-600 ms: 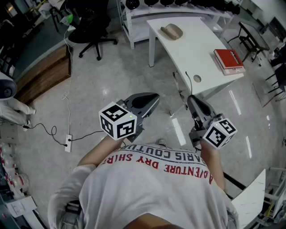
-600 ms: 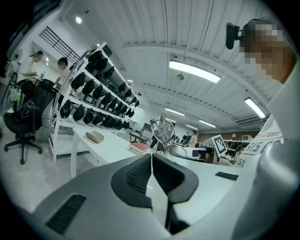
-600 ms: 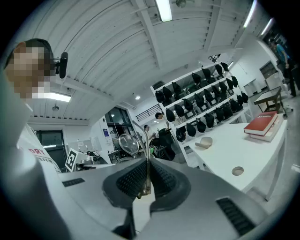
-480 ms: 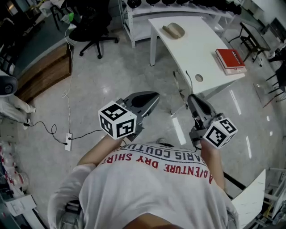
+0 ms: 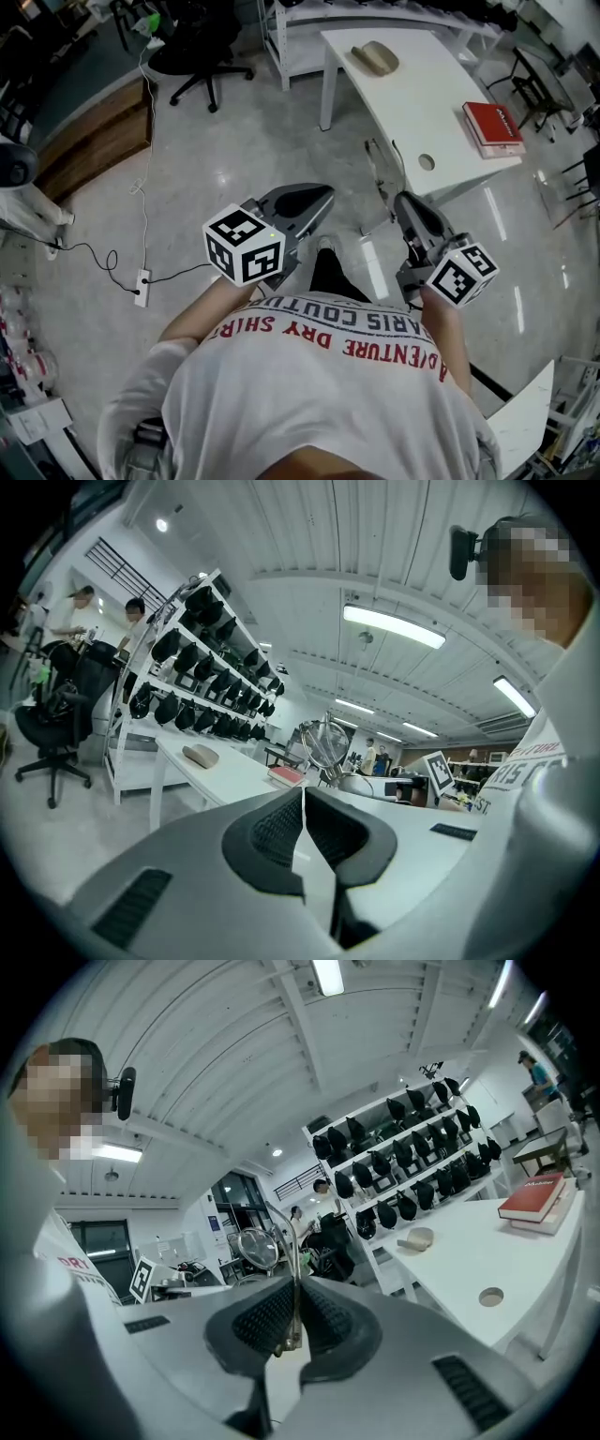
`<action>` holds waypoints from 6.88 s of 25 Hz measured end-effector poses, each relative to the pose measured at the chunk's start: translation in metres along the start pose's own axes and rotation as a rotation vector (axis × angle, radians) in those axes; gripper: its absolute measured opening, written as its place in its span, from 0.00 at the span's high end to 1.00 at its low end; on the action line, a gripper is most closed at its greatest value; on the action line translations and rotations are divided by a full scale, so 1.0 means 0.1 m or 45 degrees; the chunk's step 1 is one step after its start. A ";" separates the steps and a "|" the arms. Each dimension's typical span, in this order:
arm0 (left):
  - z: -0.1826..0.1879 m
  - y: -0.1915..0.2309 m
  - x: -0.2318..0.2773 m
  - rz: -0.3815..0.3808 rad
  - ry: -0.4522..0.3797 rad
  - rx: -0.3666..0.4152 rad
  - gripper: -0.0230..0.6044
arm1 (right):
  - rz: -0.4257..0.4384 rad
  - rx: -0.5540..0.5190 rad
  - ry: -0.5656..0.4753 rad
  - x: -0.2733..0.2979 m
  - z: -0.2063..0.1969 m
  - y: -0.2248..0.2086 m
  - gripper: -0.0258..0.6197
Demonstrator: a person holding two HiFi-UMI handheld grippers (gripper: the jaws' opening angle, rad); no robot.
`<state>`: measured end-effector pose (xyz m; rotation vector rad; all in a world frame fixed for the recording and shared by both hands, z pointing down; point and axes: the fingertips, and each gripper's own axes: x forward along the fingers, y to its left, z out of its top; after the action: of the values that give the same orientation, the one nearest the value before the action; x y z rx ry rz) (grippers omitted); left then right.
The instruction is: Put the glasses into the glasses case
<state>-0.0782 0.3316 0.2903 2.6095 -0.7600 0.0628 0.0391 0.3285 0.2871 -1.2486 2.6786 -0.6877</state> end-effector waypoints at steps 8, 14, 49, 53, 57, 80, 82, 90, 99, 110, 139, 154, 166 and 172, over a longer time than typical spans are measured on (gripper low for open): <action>0.06 0.33 0.15 0.036 0.001 -0.014 0.92 | 0.037 0.001 0.022 0.35 0.05 -0.22 0.91; 0.20 0.75 0.42 0.058 0.011 -0.046 0.92 | 0.042 0.010 0.050 0.75 0.17 -0.55 0.91; 1.03 2.85 2.74 0.021 0.187 -0.097 0.92 | -0.042 0.112 0.132 2.54 0.99 -2.94 0.91; 1.07 2.92 2.77 0.011 0.187 -0.090 0.92 | -0.060 0.103 0.123 2.62 1.04 -2.99 0.91; 1.11 3.01 2.82 -0.012 0.201 -0.079 0.92 | -0.079 0.102 0.101 2.69 1.08 -3.03 0.91; 1.47 4.27 3.79 -0.262 0.410 -0.076 0.92 | -0.388 0.122 0.158 3.74 1.29 -3.99 0.91; 1.48 4.33 3.85 -0.275 0.418 -0.072 0.92 | -0.410 0.118 0.174 3.77 1.26 -4.05 0.91; 1.39 4.49 4.10 -0.331 0.466 -0.076 0.92 | -0.482 0.065 0.297 3.84 1.02 -4.25 0.91; 1.25 4.76 4.25 -0.372 0.543 -0.088 0.92 | -0.587 0.014 0.411 3.95 0.82 -4.57 0.91; 1.16 5.03 4.37 -0.370 0.586 -0.112 0.92 | -0.628 -0.144 0.623 4.05 0.54 -4.89 0.91; 1.08 5.15 4.63 -0.357 0.618 -0.113 0.92 | -0.549 -0.210 0.823 4.16 0.13 -5.03 0.72; 1.44 4.27 4.28 -0.562 0.552 -0.019 0.92 | -0.633 -0.010 0.074 3.55 1.24 -4.16 0.78; 1.73 3.59 3.95 -0.708 0.472 0.063 0.92 | -0.486 -0.022 -0.167 3.36 1.65 -3.39 0.92; 1.74 3.53 3.93 -0.727 0.462 0.063 0.92 | -0.490 -0.054 -0.206 3.35 1.74 -3.37 0.92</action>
<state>0.0591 -0.2062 0.3281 2.6481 0.1176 0.3744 0.1041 -0.1723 0.3120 -1.7721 2.3575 -0.5408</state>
